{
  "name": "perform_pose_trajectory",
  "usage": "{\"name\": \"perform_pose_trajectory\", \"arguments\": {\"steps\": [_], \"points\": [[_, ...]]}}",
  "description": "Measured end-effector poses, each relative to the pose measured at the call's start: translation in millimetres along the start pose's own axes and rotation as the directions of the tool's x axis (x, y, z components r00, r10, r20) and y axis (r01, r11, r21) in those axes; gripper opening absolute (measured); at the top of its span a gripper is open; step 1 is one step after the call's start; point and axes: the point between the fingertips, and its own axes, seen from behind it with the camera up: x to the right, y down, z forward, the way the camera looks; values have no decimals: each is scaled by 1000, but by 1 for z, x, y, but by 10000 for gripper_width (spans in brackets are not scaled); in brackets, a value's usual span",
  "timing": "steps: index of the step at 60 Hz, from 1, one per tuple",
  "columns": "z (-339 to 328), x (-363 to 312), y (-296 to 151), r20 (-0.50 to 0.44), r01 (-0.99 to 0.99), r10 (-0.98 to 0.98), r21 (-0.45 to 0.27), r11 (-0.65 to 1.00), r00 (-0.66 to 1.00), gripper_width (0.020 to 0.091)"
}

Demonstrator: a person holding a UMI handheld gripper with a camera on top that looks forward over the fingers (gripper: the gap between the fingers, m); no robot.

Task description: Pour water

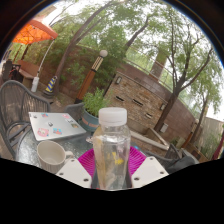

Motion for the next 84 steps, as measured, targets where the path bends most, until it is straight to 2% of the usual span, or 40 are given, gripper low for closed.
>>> {"name": "perform_pose_trajectory", "arguments": {"steps": [2,4,5,10,20,22,27,32,35,37,41,42,48,54,58,64,72,80,84], "points": [[11,2,6,22,-100,99,13,995,995,398],[-6,-4,26,3,-208,208,42,977,978,397],[4,2,26,34,-224,223,8,975,974,397],[2,-10,54,79,-388,386,14,922,919,397],[1,-27,100,149,-473,469,-11,881,871,401],[-1,-21,91,161,-482,469,47,875,868,397],[-3,-20,90,183,-473,457,49,880,870,397],[-2,-27,92,192,-465,451,38,884,872,462],[-3,-30,93,205,-438,427,11,899,881,536],[-6,-33,99,210,-414,413,-41,909,886,620],[-9,-40,112,218,-414,435,-135,900,874,838],[-12,-42,111,220,-424,448,-149,893,866,853],[-20,-37,118,200,-457,484,-168,873,852,832],[-39,-23,125,126,-438,461,-173,882,878,832],[-62,-27,120,112,-446,467,-171,878,877,832],[-114,-27,103,91,-465,491,-207,861,867,833],[-199,-19,45,51,-463,483,-207,862,874,835],[-284,-19,-29,120,-490,514,-180,853,850,830],[-319,-16,-46,125,-494,518,-182,850,846,828]]}}
